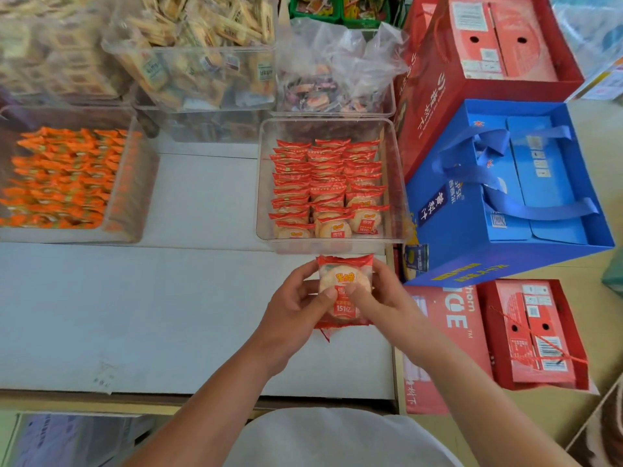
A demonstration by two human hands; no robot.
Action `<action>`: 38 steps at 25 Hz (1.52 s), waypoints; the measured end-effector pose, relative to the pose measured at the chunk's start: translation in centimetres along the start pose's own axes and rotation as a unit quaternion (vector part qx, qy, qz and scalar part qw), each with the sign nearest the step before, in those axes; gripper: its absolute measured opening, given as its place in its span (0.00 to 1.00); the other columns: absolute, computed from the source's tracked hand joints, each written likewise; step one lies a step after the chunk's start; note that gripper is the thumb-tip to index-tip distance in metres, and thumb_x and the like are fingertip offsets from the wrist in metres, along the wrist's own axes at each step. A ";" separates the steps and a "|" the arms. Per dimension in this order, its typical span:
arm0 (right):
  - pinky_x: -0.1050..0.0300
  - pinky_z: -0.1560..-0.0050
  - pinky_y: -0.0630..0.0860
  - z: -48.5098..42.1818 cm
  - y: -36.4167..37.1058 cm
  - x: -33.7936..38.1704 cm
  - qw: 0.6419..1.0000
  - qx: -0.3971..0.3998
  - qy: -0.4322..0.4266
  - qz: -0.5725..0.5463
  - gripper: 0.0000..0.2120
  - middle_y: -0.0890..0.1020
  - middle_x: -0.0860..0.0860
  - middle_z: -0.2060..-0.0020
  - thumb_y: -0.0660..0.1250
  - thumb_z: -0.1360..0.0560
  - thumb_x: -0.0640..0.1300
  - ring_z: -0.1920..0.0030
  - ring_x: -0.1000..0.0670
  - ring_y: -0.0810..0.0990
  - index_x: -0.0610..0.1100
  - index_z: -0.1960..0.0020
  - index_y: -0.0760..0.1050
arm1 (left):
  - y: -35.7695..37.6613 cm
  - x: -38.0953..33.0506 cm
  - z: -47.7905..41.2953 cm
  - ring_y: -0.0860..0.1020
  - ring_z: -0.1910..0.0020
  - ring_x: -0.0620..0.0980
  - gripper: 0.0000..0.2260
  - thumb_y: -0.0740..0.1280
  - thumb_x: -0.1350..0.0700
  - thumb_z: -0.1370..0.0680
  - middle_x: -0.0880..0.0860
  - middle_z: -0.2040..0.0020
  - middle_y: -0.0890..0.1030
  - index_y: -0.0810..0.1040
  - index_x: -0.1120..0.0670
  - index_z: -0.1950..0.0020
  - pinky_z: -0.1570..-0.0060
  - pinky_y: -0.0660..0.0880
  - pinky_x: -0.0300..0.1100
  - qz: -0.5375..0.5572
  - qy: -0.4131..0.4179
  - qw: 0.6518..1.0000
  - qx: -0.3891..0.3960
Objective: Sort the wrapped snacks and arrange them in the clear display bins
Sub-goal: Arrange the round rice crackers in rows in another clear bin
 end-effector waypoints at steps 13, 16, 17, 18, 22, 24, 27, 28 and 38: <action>0.65 0.54 0.82 -2.1 -5.3 8.3 0.950 0.003 -0.019 0.311 0.28 0.84 0.60 0.51 0.83 0.33 0.50 0.55 0.61 0.84 0.56 0.37 0.74 | 1.9 -3.1 -4.3 0.83 0.40 0.45 0.21 0.76 0.61 0.24 0.46 0.41 0.85 0.79 0.49 0.33 0.44 0.81 0.40 -0.058 0.055 0.996 0.051; 0.71 0.56 0.77 -5.6 -5.6 13.8 0.933 -0.040 -0.082 0.347 0.31 0.80 0.62 0.47 0.81 0.32 0.48 0.51 0.62 0.81 0.56 0.33 0.72 | -2.4 -1.4 -6.5 0.83 0.44 0.46 0.12 0.73 0.56 0.20 0.45 0.46 0.86 0.81 0.48 0.37 0.45 0.78 0.37 -0.117 0.059 0.988 -0.087; 0.68 0.51 0.77 -7.2 -5.9 14.7 0.926 -0.057 -0.093 0.361 0.34 0.79 0.60 0.45 0.80 0.32 0.48 0.48 0.59 0.81 0.54 0.30 0.71 | -3.6 0.3 -6.9 0.83 0.44 0.47 0.11 0.72 0.55 0.20 0.45 0.47 0.85 0.81 0.49 0.38 0.46 0.77 0.36 -0.171 0.046 0.976 -0.126; 0.62 0.46 0.77 -8.8 -5.9 15.0 0.913 -0.061 -0.092 0.393 0.35 0.78 0.57 0.42 0.79 0.32 0.49 0.45 0.55 0.79 0.52 0.28 0.70 | -4.1 2.4 -7.2 0.82 0.43 0.49 0.11 0.72 0.54 0.20 0.46 0.46 0.84 0.81 0.49 0.38 0.45 0.76 0.36 -0.233 0.024 0.962 -0.138; 0.49 0.43 0.81 -14.5 -6.0 11.0 0.850 0.005 -0.005 0.527 0.32 0.78 0.50 0.39 0.76 0.30 0.44 0.43 0.46 0.80 0.50 0.28 0.71 | -2.6 10.4 -8.6 0.73 0.31 0.51 0.30 0.75 0.47 0.25 0.49 0.29 0.74 0.72 0.49 0.25 0.34 0.73 0.46 -0.438 -0.063 0.896 -0.037; 0.46 0.47 0.82 -15.7 -6.2 8.7 0.818 0.012 0.031 0.574 0.30 0.79 0.51 0.43 0.75 0.29 0.45 0.47 0.46 0.80 0.52 0.30 0.70 | -1.7 10.9 -9.3 0.70 0.31 0.53 0.34 0.75 0.43 0.27 0.49 0.29 0.73 0.69 0.48 0.23 0.34 0.72 0.48 -0.504 -0.038 0.862 -0.031; 0.49 0.49 0.79 -17.1 -6.2 6.5 0.768 0.008 0.027 0.640 0.28 0.80 0.49 0.43 0.72 0.27 0.44 0.46 0.44 0.79 0.53 0.29 0.69 | -0.7 11.6 -10.1 0.71 0.35 0.54 0.33 0.72 0.41 0.28 0.49 0.33 0.75 0.69 0.45 0.25 0.38 0.72 0.47 -0.583 -0.009 0.812 0.000; 0.49 0.49 0.77 -17.4 -6.0 6.1 0.753 0.006 0.012 0.658 0.28 0.80 0.48 0.41 0.71 0.26 0.44 0.43 0.43 0.77 0.53 0.28 0.68 | -0.7 12.1 -10.0 0.72 0.37 0.54 0.31 0.72 0.42 0.28 0.49 0.36 0.76 0.70 0.45 0.26 0.40 0.72 0.47 -0.582 -0.020 0.813 0.014; 0.46 0.32 0.66 -19.6 -5.0 4.3 0.605 0.029 -0.027 0.795 0.28 0.73 0.49 0.32 0.68 0.21 0.53 0.31 0.44 0.69 0.62 0.23 0.65 | -4.4 -0.8 -6.6 0.78 0.60 0.42 0.10 0.76 0.48 0.25 0.41 0.57 0.81 0.77 0.44 0.49 0.60 0.78 0.42 -0.295 0.079 0.949 -0.080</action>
Point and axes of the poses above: each hand's wrist, its own z-axis away from the middle knuckle, its own y-axis out of the palm, x = y × z, the point moved 7 cm from there along -z, towards the middle knuckle
